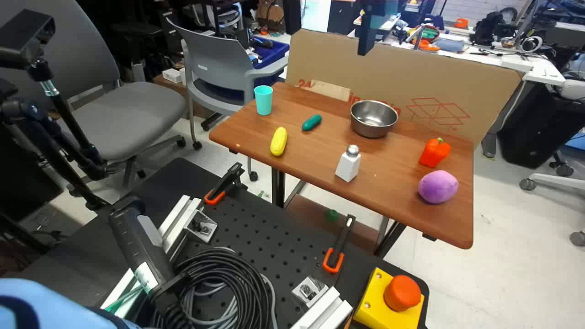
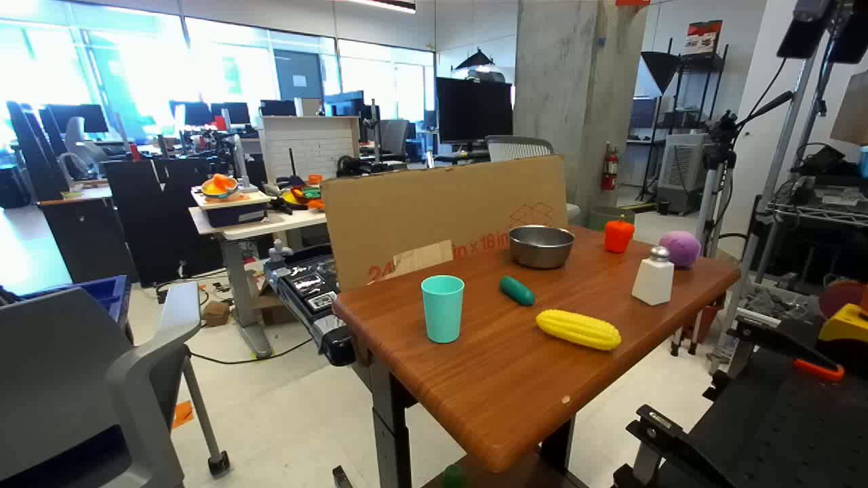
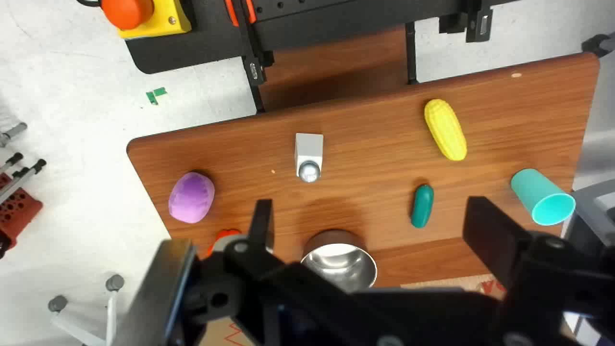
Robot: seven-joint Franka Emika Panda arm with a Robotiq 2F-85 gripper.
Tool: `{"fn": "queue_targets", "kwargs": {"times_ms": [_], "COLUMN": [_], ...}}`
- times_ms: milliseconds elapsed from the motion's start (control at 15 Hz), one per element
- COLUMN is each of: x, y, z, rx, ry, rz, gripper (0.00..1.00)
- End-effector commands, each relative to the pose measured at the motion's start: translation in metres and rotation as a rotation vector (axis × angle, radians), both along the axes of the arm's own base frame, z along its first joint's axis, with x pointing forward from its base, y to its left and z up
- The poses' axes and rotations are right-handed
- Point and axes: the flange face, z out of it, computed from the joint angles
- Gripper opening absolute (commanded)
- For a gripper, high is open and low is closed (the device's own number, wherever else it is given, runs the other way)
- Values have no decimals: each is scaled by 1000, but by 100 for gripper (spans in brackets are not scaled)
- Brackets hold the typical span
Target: Put the salt shaker in the silver bowl
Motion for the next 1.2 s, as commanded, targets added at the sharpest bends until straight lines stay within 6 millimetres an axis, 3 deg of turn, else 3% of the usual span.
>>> {"fn": "queue_targets", "kwargs": {"times_ms": [0, 400, 533, 733, 1133], "x": [-1, -3, 9, 34, 79], "y": [0, 0, -2, -14, -52], "z": [-3, -12, -26, -57, -144], "rx": [1, 2, -17, -16, -32], "ry": [12, 32, 45, 102, 265], "rz": [0, 0, -1, -31, -118], "gripper": [100, 100, 100, 100, 100]}}
